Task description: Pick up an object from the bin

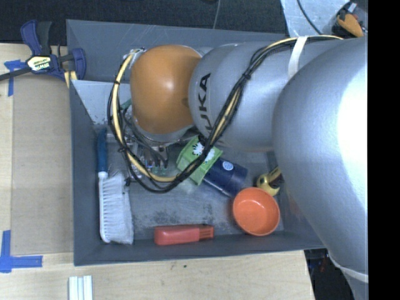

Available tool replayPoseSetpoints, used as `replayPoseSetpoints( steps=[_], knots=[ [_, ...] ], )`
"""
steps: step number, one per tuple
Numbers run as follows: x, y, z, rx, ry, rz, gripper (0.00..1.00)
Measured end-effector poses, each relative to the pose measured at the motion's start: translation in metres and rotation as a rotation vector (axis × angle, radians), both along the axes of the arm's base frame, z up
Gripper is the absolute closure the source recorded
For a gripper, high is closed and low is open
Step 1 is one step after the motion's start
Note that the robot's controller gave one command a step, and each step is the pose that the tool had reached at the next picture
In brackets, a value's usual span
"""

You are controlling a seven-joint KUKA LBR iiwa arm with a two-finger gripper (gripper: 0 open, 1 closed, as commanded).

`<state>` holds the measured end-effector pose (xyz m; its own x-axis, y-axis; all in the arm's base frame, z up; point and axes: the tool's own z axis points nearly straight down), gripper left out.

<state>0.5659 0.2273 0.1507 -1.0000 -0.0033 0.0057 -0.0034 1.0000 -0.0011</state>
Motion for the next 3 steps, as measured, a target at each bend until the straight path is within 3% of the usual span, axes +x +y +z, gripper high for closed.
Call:
replayPoseSetpoints(
  steps=[1,2,3],
  knots=[
    [0.002,-0.001,0.005,0.002,-0.008,-0.004,0.0],
    [-0.005,0.011,-0.077,0.002,-0.019,0.679,0.0],
    [-0.022,0.006,-0.021,0.004,-0.01,0.606,0.0]
  ],
)
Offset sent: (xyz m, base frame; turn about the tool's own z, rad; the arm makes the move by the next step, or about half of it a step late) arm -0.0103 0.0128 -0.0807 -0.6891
